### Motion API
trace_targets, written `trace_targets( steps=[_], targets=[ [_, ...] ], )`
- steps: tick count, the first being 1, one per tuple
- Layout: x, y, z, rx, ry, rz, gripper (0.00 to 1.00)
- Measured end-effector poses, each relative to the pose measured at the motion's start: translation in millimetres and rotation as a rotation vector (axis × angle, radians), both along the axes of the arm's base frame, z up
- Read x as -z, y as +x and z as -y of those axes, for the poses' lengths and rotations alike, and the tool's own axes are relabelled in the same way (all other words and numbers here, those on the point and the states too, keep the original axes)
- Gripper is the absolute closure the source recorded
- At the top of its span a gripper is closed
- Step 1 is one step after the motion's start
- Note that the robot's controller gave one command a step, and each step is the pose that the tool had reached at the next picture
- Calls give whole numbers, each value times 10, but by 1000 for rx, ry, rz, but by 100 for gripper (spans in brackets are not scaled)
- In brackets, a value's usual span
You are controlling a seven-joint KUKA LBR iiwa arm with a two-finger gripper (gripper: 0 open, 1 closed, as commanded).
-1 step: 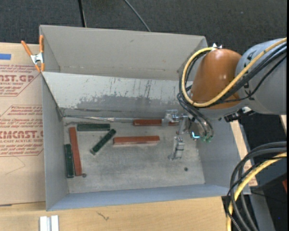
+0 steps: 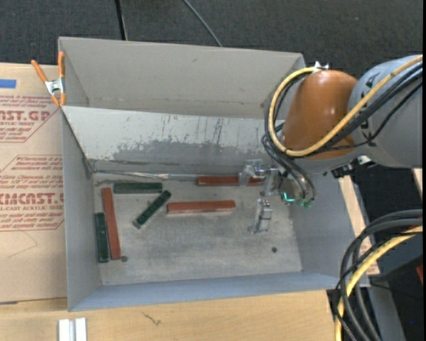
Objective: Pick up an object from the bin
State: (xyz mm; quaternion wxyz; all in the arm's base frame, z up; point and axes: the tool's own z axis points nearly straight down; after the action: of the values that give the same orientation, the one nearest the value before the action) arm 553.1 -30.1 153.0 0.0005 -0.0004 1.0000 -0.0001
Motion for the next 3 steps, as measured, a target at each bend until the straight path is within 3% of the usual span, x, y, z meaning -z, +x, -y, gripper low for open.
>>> trace_targets(
  steps=[1,2,3],
  targets=[
    [228,-5,-201,97,0,9,0],
    [476,104,-624,111,0,0,0],
    [832,158,-263,61,0,0,100]
  ],
)
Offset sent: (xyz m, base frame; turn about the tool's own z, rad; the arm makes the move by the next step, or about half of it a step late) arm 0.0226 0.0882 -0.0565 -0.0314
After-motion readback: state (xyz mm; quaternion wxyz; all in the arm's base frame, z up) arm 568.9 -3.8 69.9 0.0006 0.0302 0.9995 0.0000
